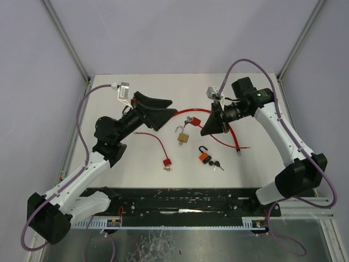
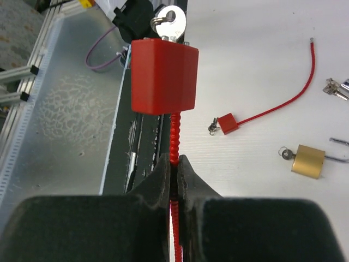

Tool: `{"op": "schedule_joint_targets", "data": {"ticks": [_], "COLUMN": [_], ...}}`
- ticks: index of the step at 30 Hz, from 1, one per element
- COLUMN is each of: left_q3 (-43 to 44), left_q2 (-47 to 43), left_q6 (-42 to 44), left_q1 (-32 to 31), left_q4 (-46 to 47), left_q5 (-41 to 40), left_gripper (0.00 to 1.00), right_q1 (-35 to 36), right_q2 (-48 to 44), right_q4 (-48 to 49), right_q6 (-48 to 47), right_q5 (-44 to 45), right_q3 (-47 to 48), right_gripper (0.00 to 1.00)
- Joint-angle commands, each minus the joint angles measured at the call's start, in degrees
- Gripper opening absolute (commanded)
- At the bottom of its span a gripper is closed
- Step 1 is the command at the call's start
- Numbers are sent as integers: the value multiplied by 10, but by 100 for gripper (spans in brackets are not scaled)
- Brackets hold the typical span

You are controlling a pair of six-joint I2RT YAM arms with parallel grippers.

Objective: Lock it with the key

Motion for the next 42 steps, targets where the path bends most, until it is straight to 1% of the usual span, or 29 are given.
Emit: {"op": "schedule_joint_targets", "data": {"ticks": [1,2,3,5,6,7,9,12,15,18,20,22,23,27,33,42], "left_q3": [37,34,26,4,-12,-26,-37,-36,-34,-31,-23,-17,-14,-8,8,40], "left_q2": [27,31,36,38,38,37,31,36,70,115,140,158,164,177,200,236], "left_q6": [10,10,4,-32,-49,-56,-40,1,16,16,17,8,4,9,-6,-17], "left_q1": [-4,-7,-10,-17,-23,-32,-50,-86,-114,-144,-161,-170,-171,-172,-186,-202], "left_q4": [138,154,168,201,240,258,253,234,266,311,320,326,330,349,365,370], "left_q5": [121,136,133,103,92,79,61,24,-1,-21,-31,-42,-49,-70,-95,-98], "left_gripper": [91,90,87,84,84,82,82,83,83,83,82,82,81,78,73,63], "right_q1": [-60,-65,-67,-86,-108,-129,-147,-150,-153,-152,-152,-152,-152,-152,-150,-137], "right_q2": [-42,-50,-61,-79,-85,-92,-106,-114,-116,-123,-129,-133,-134,-142,-152,-162], "right_q4": [-48,-48,-47,-46,-44,-33,-23,-8,7,34,86,128,132,137,147,150], "right_q6": [32,31,31,32,40,58,71,81,106,135,198,239,245,255,266,265], "right_q5": [-57,-59,-62,-83,-99,-108,-105,-117,-134,-179,-211,-224,-223,-214,-229,-222], "right_q3": [20,11,4,-10,-17,-25,-34,-46,-40,-38,-46,-48,-45,-41,-47,-61], "right_gripper": [0,0,0,0,0,0,0,0,0,0,0,0,0,0,0,0]}}
